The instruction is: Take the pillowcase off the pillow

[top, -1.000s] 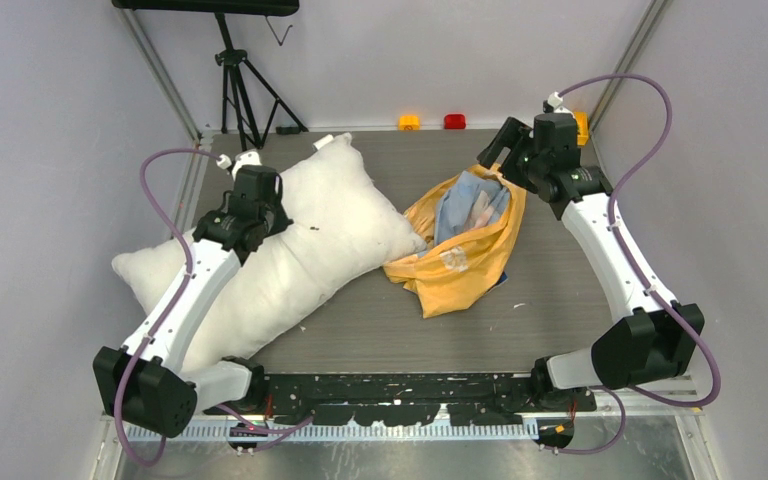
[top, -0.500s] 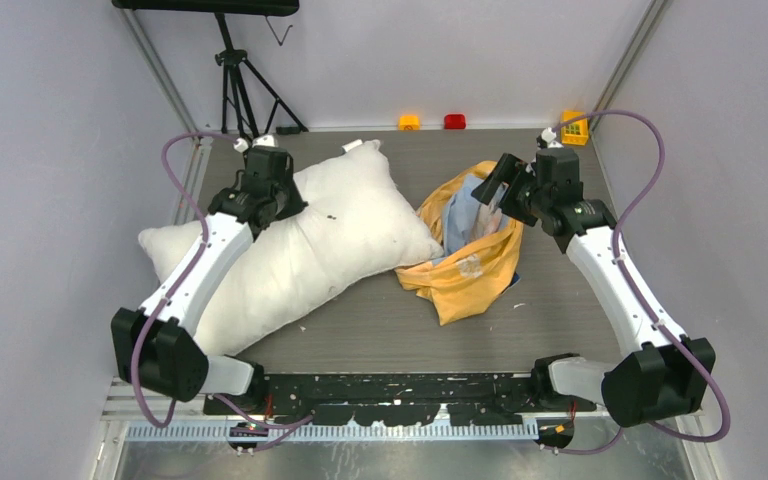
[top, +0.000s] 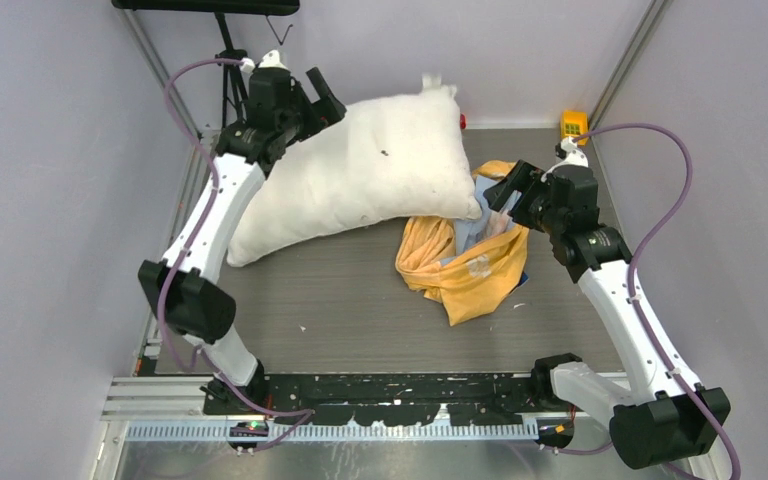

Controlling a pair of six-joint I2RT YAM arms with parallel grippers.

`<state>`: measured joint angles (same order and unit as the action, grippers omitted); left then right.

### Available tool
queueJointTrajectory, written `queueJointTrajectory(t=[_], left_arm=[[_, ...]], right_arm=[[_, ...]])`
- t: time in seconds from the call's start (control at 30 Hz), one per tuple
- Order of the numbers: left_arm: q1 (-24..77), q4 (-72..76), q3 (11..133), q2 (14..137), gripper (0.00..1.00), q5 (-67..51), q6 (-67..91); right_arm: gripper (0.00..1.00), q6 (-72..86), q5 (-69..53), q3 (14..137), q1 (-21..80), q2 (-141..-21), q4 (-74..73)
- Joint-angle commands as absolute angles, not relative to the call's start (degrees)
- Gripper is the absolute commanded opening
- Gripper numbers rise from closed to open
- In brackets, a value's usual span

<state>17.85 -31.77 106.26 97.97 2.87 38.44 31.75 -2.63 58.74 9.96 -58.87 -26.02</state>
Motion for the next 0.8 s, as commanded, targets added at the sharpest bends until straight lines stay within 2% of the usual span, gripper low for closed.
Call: queueJointTrajectory(t=[0.0, 0.2, 0.4, 0.63, 0.77], left_arm=[[17.93, -30.06, 97.68, 88.91, 1.00, 6.00, 36.18], [17.93, -24.21, 76.61, 72.50, 1.00, 7.96, 30.24], [17.93, -16.80, 52.61, 50.66, 1.00, 10.02, 19.24], [17.93, -12.94, 38.25, 41.93, 1.00, 13.57, 22.75], [17.93, -5.69, 30.84, 41.90, 1.00, 17.38, 21.05]], right_arm=[[0.85, 31.48, -0.76, 55.83, 10.08, -57.12, -19.97], [0.84, 30.79, 3.93, 51.13, 10.03, -54.49, -13.99], [0.85, 32.10, 14.06, 39.65, 10.02, -48.46, -0.55], [0.86, 35.04, 18.16, 36.47, 10.01, -51.74, 1.32], [0.86, 27.25, 22.95, 29.63, 10.03, -52.77, 13.75]])
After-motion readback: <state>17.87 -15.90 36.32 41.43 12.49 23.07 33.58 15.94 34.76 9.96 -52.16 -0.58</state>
